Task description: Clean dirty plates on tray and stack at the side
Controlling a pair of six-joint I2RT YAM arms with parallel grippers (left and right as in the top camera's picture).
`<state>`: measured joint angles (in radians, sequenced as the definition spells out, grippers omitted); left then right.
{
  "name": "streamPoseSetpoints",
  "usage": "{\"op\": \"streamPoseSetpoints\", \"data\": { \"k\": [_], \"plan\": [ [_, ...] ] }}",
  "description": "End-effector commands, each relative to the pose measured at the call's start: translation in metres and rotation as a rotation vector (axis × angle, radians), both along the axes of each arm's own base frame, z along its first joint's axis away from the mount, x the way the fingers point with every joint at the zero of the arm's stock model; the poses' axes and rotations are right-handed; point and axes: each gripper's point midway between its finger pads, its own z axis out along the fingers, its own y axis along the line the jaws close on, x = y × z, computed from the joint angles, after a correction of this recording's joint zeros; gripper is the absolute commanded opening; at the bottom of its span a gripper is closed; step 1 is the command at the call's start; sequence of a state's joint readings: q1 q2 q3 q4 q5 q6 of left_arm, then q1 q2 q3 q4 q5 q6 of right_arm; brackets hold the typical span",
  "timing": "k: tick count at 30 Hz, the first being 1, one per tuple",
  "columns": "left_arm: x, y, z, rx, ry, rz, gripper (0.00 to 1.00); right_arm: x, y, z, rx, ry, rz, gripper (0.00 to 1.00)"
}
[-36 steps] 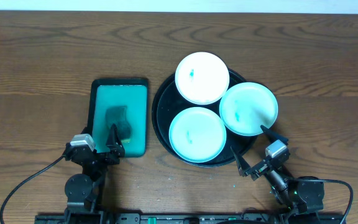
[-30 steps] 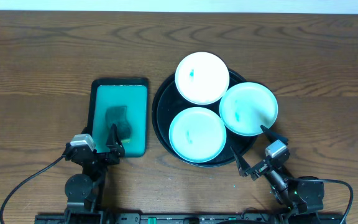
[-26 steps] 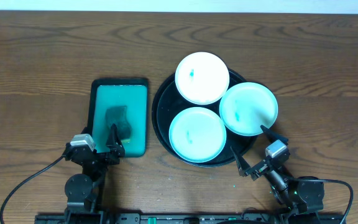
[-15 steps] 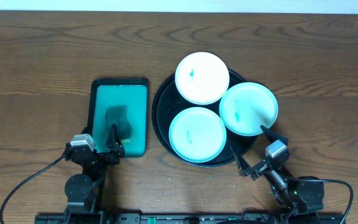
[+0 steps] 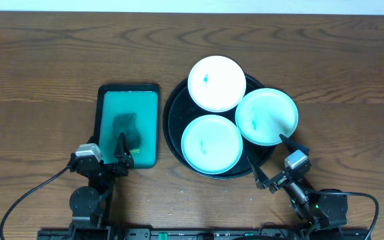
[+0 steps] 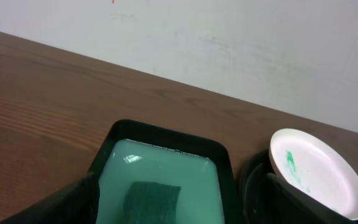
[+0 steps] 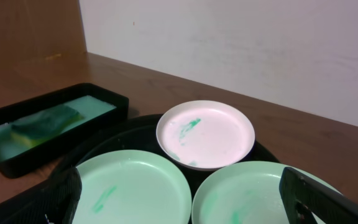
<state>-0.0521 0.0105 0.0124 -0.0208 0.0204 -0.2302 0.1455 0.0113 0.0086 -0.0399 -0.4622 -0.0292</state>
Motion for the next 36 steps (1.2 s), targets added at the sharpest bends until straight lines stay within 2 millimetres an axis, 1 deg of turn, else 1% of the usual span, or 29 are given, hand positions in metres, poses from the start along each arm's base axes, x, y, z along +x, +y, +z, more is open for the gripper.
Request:
{"op": "streamPoseSetpoints", "data": {
  "k": [1, 5, 7, 11, 14, 16, 17, 19, 23, 26, 29, 32, 34, 36],
  "plan": [
    [-0.001, 0.004, -0.015, 0.020, 0.053, 0.016, 0.83, 0.001, -0.002, -0.001, 0.011, 0.007, -0.009, 0.99],
    [-0.001, 0.003, -0.015, 0.020, 0.053, 0.015, 0.83, 0.001, -0.003, 0.000, 0.011, 0.005, -0.015, 0.99],
    [-0.001, 0.003, -0.015, 0.020, 0.053, 0.015, 0.83, 0.004, -0.006, 0.005, 0.014, -0.017, -0.037, 0.99],
    [0.000, 0.002, -0.002, 0.016, 0.000, 0.008, 0.83, 0.003, -0.005, 0.010, 0.018, -0.041, -0.031, 0.99],
    [0.000, 0.002, -0.006, -0.012, 0.018, 0.011, 0.83, 0.004, -0.007, 0.016, 0.022, -0.065, -0.047, 0.99],
    [-0.001, 0.001, -0.014, -0.054, 0.049, 0.013, 0.83, 0.004, -0.007, 0.027, 0.030, -0.114, -0.044, 0.99],
    [-0.001, -0.001, -0.014, -0.081, 0.051, 0.000, 0.83, 0.003, -0.007, 0.033, 0.033, -0.136, -0.042, 0.99],
    [-0.001, -0.015, -0.008, -0.098, 0.030, -0.078, 0.83, 0.002, -0.006, 0.040, 0.059, -0.153, -0.036, 0.99],
    [-0.005, -0.044, 0.014, -0.111, -0.047, -0.252, 0.83, 0.000, -0.006, 0.049, 0.166, -0.127, -0.022, 0.99],
    [-0.008, -0.047, 0.025, -0.111, -0.066, -0.274, 0.83, -0.005, 0.000, 0.054, 0.172, -0.133, 0.017, 0.99],
    [-0.010, -0.045, 0.034, -0.111, -0.045, -0.260, 0.83, -0.009, 0.001, 0.070, 0.172, -0.142, 0.028, 0.99],
    [-0.012, -0.038, 0.038, -0.115, 0.052, -0.213, 0.83, -0.011, 0.000, 0.092, 0.158, -0.129, 0.023, 0.99],
    [-0.013, -0.036, 0.044, -0.118, 0.154, -0.198, 0.83, -0.007, 0.001, 0.111, 0.136, -0.091, 0.020, 0.99],
    [-0.010, -0.037, 0.056, -0.126, 0.296, -0.191, 0.83, 0.003, 0.007, 0.133, 0.101, 0.010, 0.043, 0.99]
  ]
}}
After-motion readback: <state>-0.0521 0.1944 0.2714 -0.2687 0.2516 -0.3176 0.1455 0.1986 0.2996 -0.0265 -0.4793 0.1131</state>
